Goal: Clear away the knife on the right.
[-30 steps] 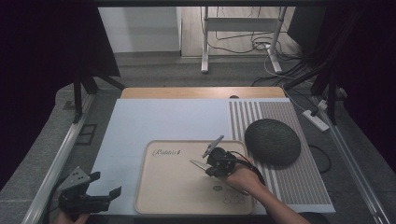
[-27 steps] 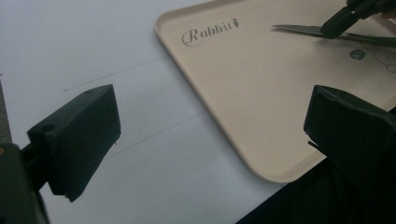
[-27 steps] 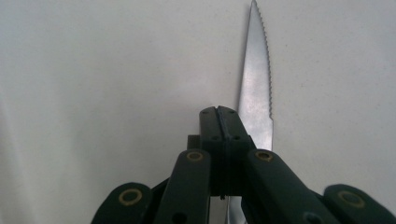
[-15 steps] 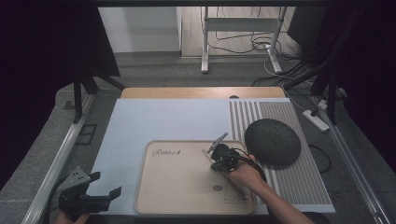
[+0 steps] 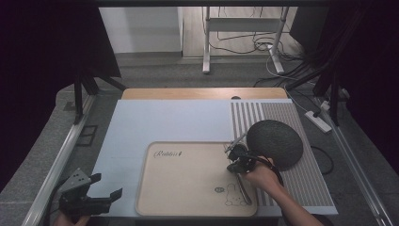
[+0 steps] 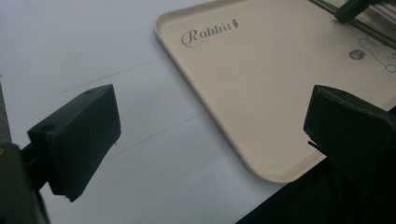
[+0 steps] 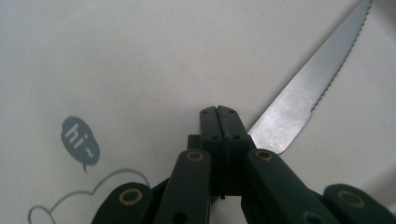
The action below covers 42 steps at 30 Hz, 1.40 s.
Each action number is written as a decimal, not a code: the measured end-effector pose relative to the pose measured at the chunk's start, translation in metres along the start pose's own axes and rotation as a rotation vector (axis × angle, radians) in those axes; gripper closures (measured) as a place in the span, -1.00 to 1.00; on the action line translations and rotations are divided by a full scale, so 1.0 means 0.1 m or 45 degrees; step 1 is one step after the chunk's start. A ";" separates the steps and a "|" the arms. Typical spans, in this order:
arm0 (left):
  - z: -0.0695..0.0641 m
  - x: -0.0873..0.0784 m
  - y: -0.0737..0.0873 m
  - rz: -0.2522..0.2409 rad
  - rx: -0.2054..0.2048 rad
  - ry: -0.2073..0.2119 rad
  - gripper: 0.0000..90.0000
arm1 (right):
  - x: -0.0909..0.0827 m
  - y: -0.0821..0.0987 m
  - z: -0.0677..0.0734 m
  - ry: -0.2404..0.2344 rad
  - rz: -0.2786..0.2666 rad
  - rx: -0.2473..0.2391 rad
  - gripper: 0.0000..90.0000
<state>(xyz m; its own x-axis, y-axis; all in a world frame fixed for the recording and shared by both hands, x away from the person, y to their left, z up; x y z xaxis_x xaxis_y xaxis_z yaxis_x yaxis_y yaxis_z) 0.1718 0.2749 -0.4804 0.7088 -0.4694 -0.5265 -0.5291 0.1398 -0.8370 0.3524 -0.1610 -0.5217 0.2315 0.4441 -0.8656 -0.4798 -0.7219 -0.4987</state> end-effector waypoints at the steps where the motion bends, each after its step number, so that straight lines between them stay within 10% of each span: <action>1: 0.00 0.00 0.00 0.000 0.000 0.000 -0.91 | -0.01 0.02 -0.01 0.001 0.000 0.008 1.00; 30: 0.00 0.00 0.00 0.004 0.001 -0.001 -0.91 | -0.19 0.23 -0.14 -0.008 0.043 0.107 0.99; 42: 0.00 0.00 0.00 0.004 -0.001 -0.002 -0.91 | -0.33 0.15 -0.06 0.043 -0.059 0.056 0.27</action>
<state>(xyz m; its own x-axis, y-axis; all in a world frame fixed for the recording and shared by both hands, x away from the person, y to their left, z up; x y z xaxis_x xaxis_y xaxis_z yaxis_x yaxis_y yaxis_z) 0.1721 0.2747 -0.4804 0.7082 -0.4673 -0.5293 -0.5316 0.1403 -0.8353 0.3419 -0.1899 -0.5008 0.2826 0.4576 -0.8431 -0.5047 -0.6765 -0.5363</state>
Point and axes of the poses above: each handheld gripper's, and its own axes: x roughly forward along the jaws, y roughly out of its underside, z roughly to its left, the point moved 2 cm from there along x, roughly forward along the jaws, and after that the axes turned 8 degrees about -z, right-handed, at the moved point
